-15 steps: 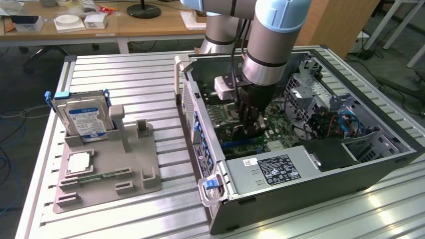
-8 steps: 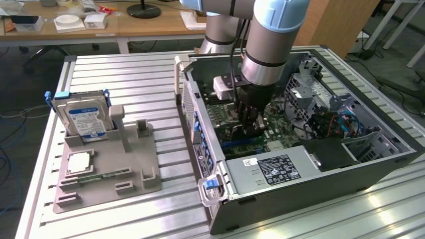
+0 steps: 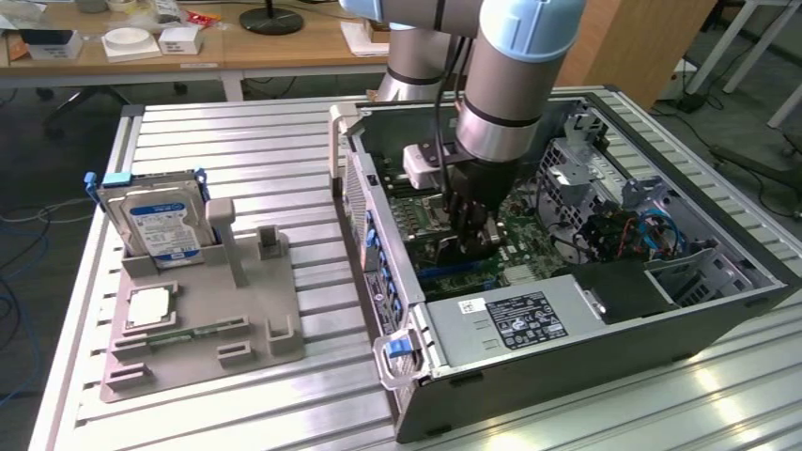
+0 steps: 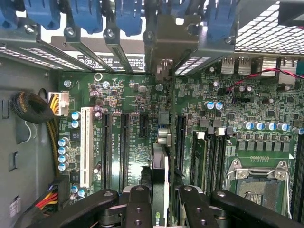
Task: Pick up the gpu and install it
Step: 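Insert the gpu into the slot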
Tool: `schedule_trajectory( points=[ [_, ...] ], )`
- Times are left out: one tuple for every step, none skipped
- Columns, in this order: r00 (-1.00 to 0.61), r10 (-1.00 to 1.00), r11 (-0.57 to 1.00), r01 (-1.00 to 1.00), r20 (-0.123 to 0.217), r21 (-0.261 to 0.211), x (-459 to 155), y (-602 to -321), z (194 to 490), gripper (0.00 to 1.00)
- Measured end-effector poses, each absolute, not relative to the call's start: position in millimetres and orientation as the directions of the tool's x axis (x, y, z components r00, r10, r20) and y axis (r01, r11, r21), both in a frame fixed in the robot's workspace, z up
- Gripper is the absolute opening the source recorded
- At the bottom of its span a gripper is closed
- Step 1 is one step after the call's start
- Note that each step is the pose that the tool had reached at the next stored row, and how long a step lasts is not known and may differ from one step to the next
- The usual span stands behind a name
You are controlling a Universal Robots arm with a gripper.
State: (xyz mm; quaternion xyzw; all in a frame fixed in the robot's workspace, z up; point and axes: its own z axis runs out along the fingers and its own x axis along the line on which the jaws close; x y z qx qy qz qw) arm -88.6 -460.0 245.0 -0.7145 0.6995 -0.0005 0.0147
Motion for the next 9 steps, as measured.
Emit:
schedule_trajectory(
  points=[
    [0.021,-1.000,-0.021,-1.000,-0.020,-0.022,-88.4,-460.2,245.0,0.27],
    [0.021,-1.000,-0.021,-1.000,-0.020,-0.022,-88.4,-460.2,245.0,0.27],
    [0.020,-1.000,-0.020,-1.000,-0.020,-0.022,-88.2,-460.3,245.0,0.27],
    [0.019,-1.000,-0.019,-1.000,-0.020,-0.022,-88.0,-460.3,245.0,0.27],
    [0.018,-1.000,-0.017,-1.000,-0.020,-0.022,-88.0,-460.3,245.0,0.27],
    [0.016,-1.000,-0.016,-1.000,-0.020,-0.022,-87.9,-460.4,245.0,0.27],
    [0.015,-1.000,-0.014,-1.000,-0.020,-0.022,-87.8,-460.4,245.0,0.27],
    [0.013,-1.000,-0.013,-1.000,-0.020,-0.022,-87.8,-460.4,245.0,0.27],
    [0.012,-1.000,-0.012,-1.000,-0.020,-0.022,-87.8,-460.4,245.0,0.27]
  ],
)
